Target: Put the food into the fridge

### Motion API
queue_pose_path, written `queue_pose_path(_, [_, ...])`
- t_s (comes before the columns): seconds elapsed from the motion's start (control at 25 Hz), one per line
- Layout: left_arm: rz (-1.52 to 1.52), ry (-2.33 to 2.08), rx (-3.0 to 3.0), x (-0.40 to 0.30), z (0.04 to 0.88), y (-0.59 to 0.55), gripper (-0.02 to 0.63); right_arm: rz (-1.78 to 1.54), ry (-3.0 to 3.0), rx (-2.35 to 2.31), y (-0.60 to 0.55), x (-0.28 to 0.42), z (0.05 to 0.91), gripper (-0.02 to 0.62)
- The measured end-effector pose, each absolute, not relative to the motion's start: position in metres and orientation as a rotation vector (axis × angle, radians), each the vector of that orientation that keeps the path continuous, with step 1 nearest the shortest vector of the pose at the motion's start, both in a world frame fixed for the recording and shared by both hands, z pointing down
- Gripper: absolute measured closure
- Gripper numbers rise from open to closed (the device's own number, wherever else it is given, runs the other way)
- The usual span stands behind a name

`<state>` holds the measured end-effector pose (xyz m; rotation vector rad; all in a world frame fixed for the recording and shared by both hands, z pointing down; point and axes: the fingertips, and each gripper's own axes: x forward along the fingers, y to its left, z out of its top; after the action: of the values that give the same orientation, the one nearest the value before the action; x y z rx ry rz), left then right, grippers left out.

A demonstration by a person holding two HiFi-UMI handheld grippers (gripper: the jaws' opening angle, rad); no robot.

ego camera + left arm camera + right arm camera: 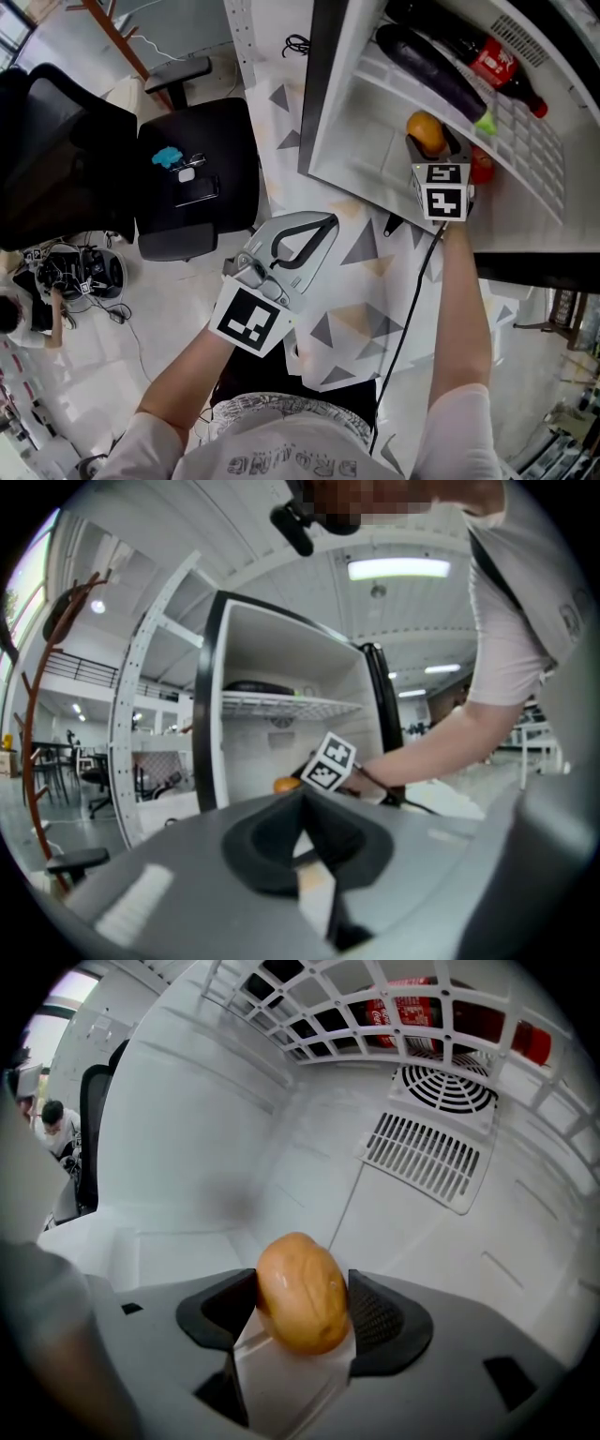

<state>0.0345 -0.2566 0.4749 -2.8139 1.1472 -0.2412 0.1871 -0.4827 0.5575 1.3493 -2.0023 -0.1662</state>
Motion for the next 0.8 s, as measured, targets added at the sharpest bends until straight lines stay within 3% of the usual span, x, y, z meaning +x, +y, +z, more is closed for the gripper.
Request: queue_pose_path(0.8, [-0.259,1.077,-2.830,0.033,0.436,-0.237,0.598,-0.068,-2.087,1.390,-0.428,0.172,0.521,0.304])
